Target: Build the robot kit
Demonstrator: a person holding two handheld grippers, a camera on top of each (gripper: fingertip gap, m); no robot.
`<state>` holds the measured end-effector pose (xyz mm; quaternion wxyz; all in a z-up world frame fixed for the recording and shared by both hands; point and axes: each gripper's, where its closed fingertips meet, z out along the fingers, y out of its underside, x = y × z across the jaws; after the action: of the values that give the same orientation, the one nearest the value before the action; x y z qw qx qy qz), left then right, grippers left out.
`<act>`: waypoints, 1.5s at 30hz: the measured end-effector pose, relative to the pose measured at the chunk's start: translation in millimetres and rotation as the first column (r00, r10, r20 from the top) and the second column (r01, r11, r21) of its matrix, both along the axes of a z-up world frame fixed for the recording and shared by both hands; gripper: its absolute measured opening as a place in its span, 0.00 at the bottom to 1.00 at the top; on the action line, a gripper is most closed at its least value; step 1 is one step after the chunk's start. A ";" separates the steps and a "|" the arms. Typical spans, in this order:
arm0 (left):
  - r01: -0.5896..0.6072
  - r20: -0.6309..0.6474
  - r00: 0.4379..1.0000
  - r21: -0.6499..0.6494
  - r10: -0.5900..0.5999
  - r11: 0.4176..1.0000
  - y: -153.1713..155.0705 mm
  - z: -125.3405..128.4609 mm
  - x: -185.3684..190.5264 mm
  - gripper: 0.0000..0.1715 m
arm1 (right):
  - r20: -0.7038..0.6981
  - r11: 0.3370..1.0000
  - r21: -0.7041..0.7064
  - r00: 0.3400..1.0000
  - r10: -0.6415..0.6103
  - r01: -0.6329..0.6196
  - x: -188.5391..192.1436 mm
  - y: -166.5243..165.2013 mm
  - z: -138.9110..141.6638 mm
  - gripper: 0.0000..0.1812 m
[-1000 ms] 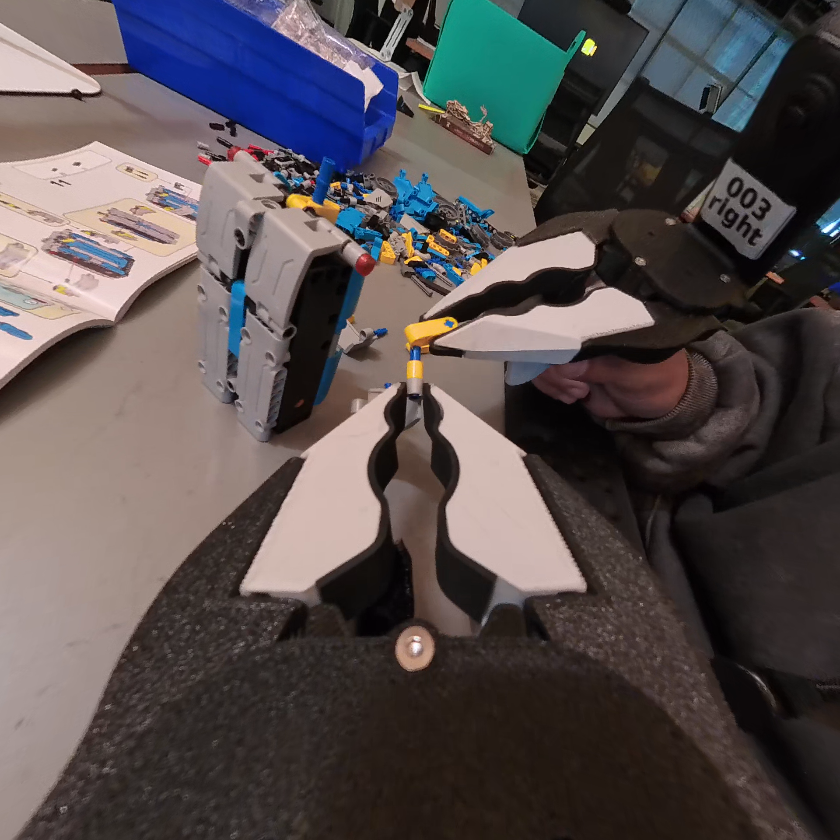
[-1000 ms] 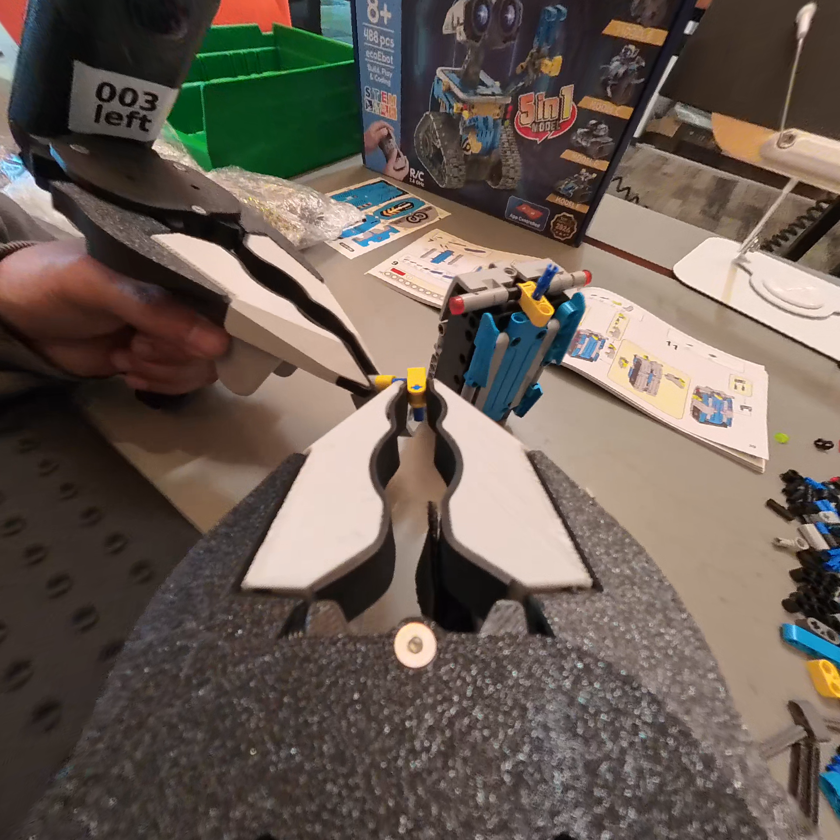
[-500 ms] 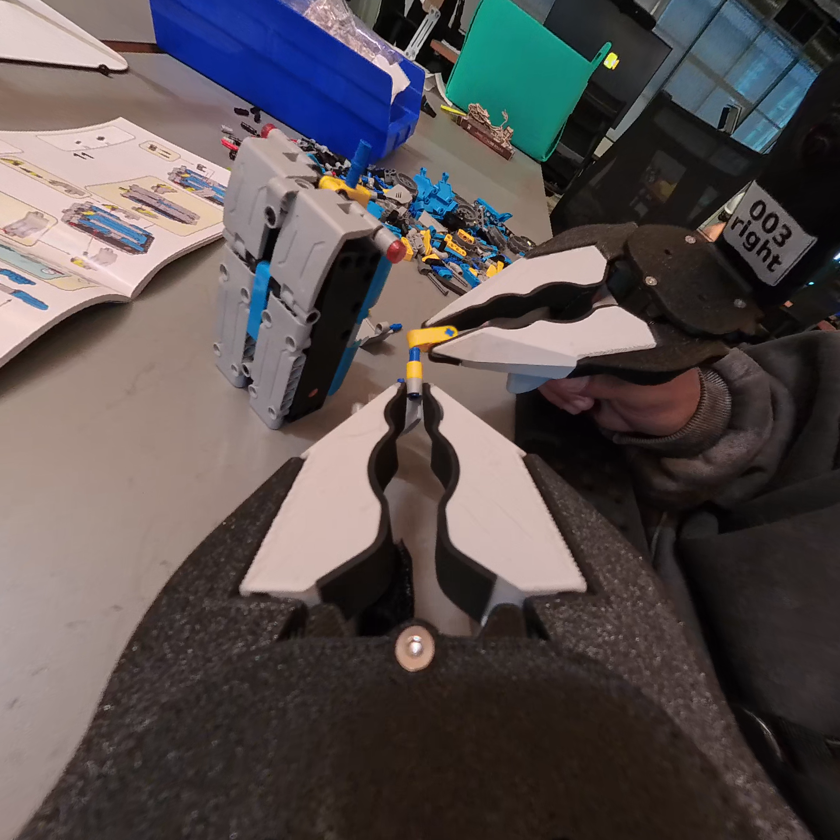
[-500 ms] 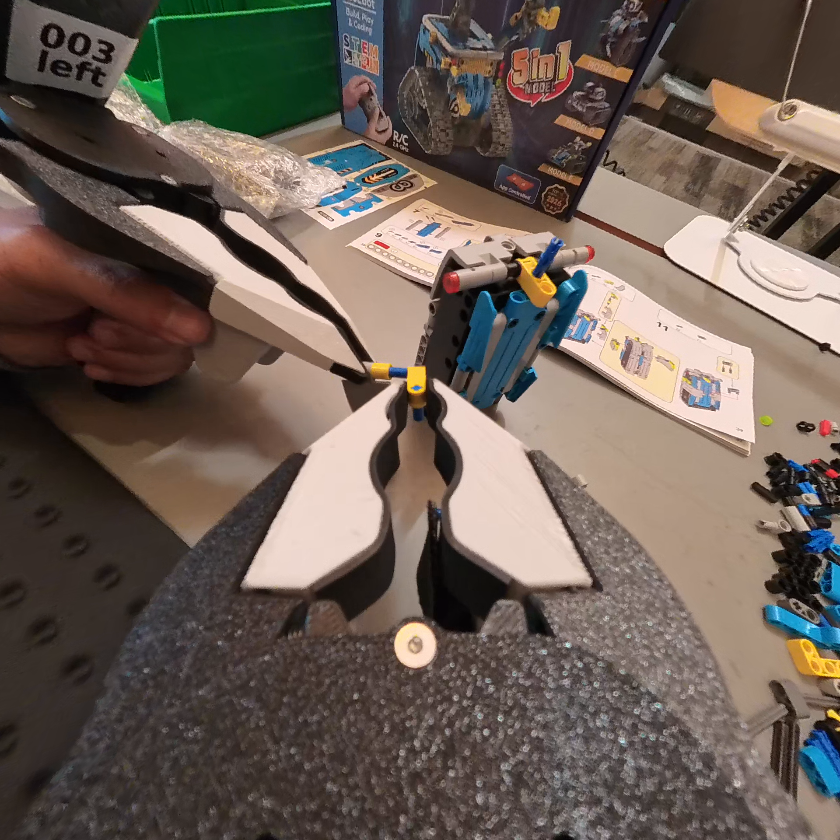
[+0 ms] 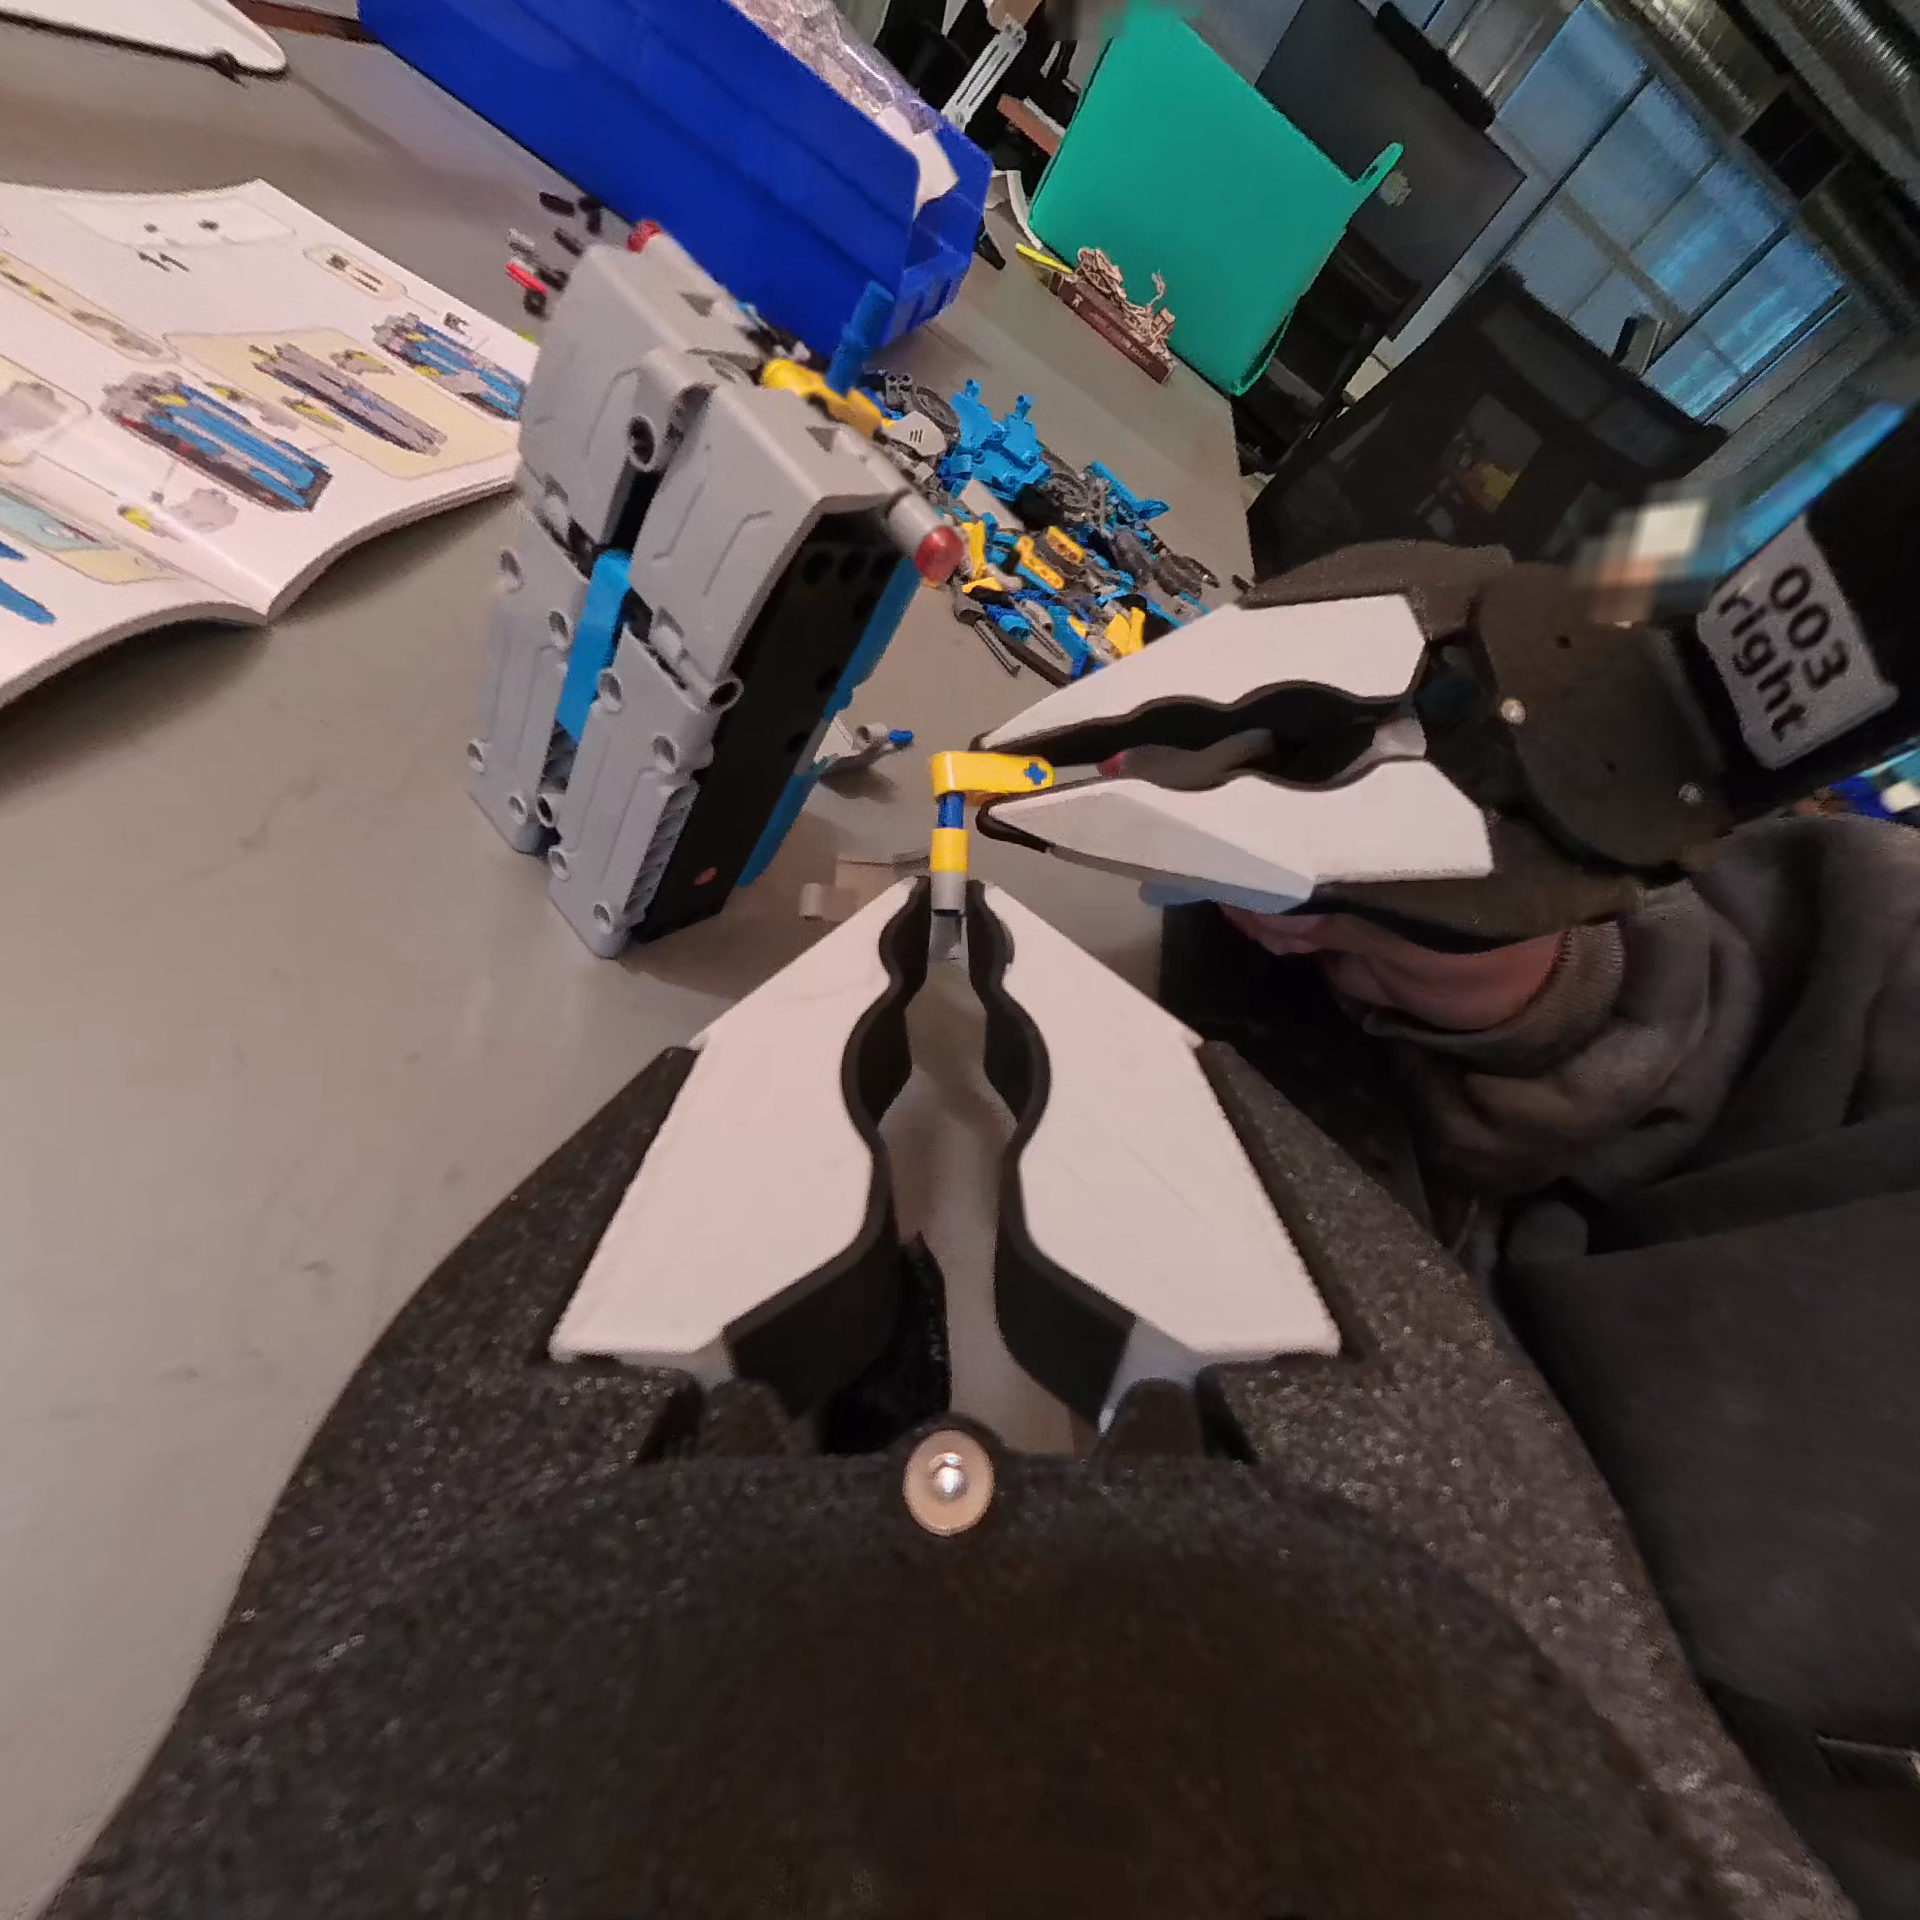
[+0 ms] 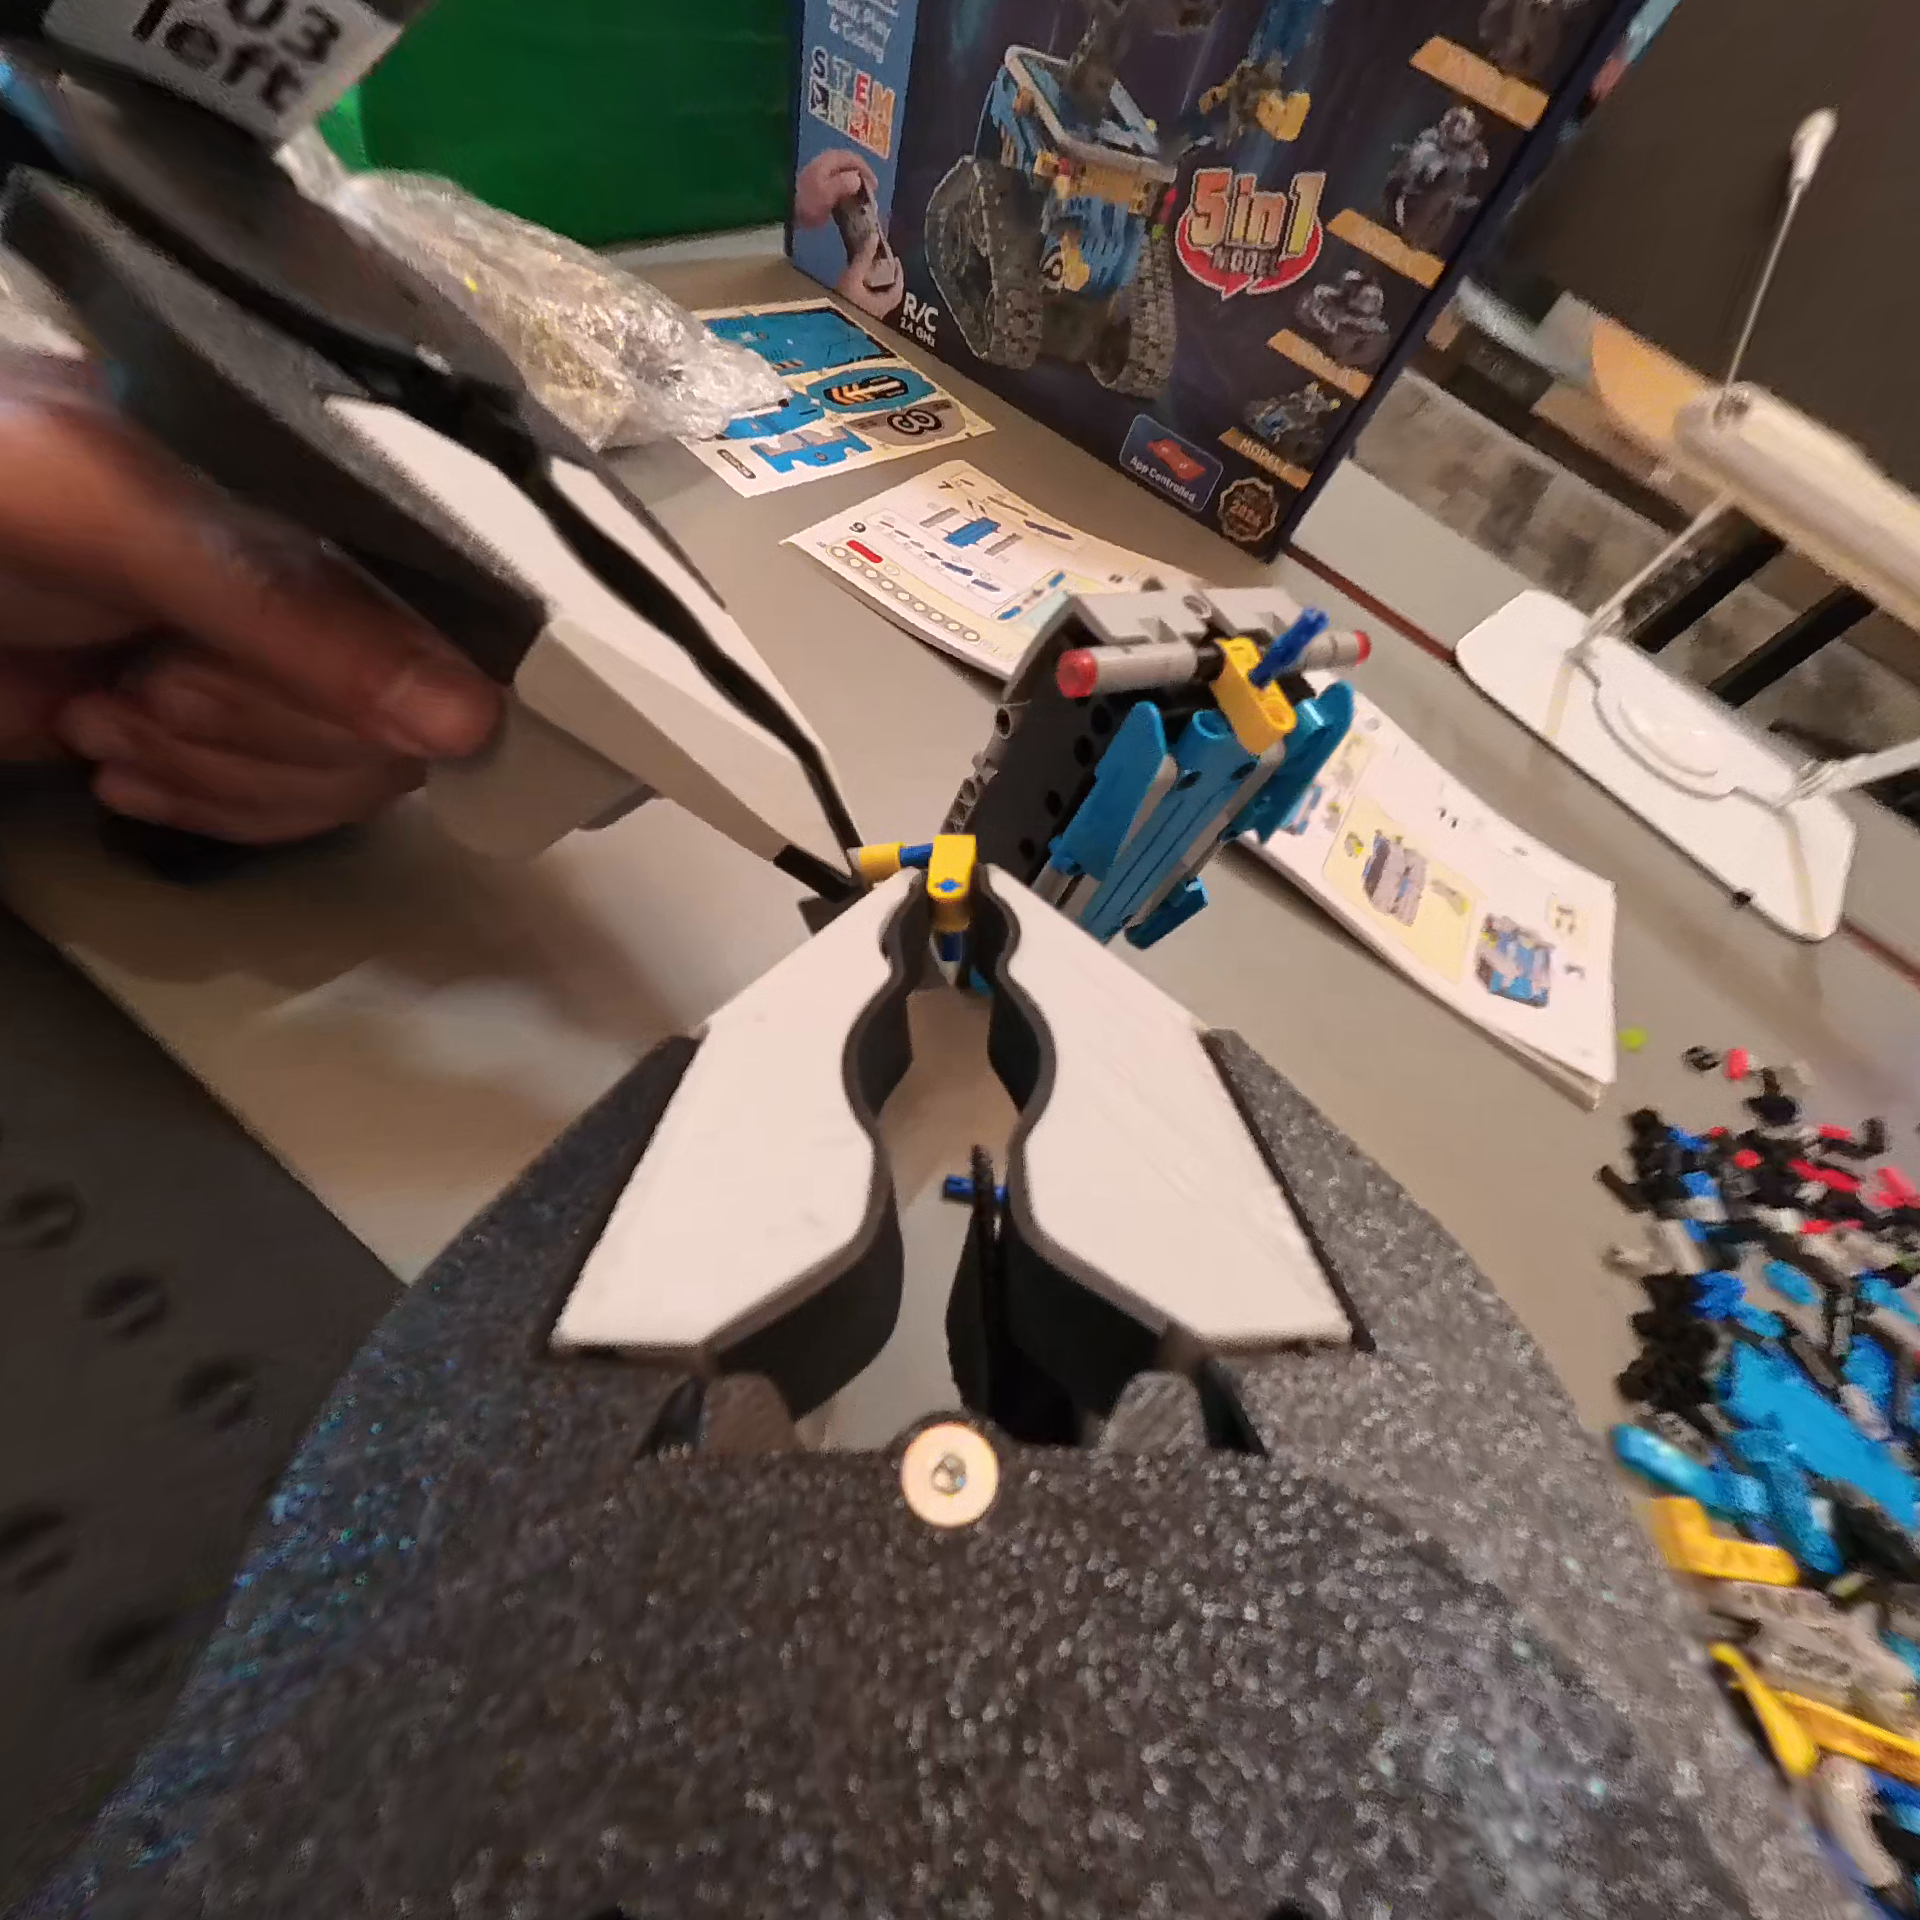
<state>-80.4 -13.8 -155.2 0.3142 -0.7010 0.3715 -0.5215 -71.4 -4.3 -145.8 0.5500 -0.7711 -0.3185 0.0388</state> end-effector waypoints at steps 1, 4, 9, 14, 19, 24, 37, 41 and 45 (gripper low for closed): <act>0.007 0.004 1.000 -0.020 -0.007 1.000 -0.7 -0.9 -0.2 0.03 | 0.041 1.000 0.021 0.999 0.009 -0.010 -0.4 -0.3 -0.3 0.04; 0.020 0.015 1.000 -0.046 -0.020 0.999 -1.7 -1.2 -0.9 0.03 | 0.182 0.993 0.077 0.981 0.070 -0.085 -5.7 -3.5 -4.8 0.04; 0.032 -0.002 0.999 -0.039 -0.032 0.999 -4.1 -4.1 -0.1 0.03 | 0.176 0.992 0.062 0.979 0.102 -0.114 -5.6 -5.6 -7.8 0.04; 0.038 0.023 0.999 -0.047 -0.037 0.998 -3.4 -0.8 -0.4 0.03 | 0.141 0.992 0.064 0.985 0.098 -0.108 -5.3 -4.8 -4.5 0.04; 0.082 0.115 0.991 -0.108 -0.070 0.991 -1.6 10.5 -7.1 0.03 | 0.013 0.989 0.036 0.990 0.141 -0.141 -0.8 -9.0 2.9 0.14; 0.272 0.327 0.925 -0.207 -0.196 0.940 -13.1 38.5 -16.8 0.03 | -0.286 0.949 -0.061 0.916 0.281 -0.310 -3.0 -23.5 16.4 0.25; 0.465 0.537 0.797 -0.252 -0.278 0.849 -35.3 68.5 -22.0 0.03 | -0.734 0.780 -0.145 0.595 0.328 -0.609 -22.2 -49.3 34.6 0.22; 0.467 0.529 0.797 -0.230 -0.293 0.854 -37.3 68.8 -23.1 0.03 | -0.711 0.792 -0.137 0.616 0.340 -0.595 -22.3 -49.7 33.4 0.14; 0.455 0.502 0.807 -0.196 -0.309 0.869 -37.6 66.1 -23.7 0.03 | -0.717 0.786 -0.143 0.611 0.337 -0.601 -22.0 -49.5 32.6 0.14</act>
<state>-104.1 -51.4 -89.1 0.1667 -0.5085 0.3367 -0.7748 -93.4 -53.8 -113.2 0.4388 -0.6814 -0.2851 0.5117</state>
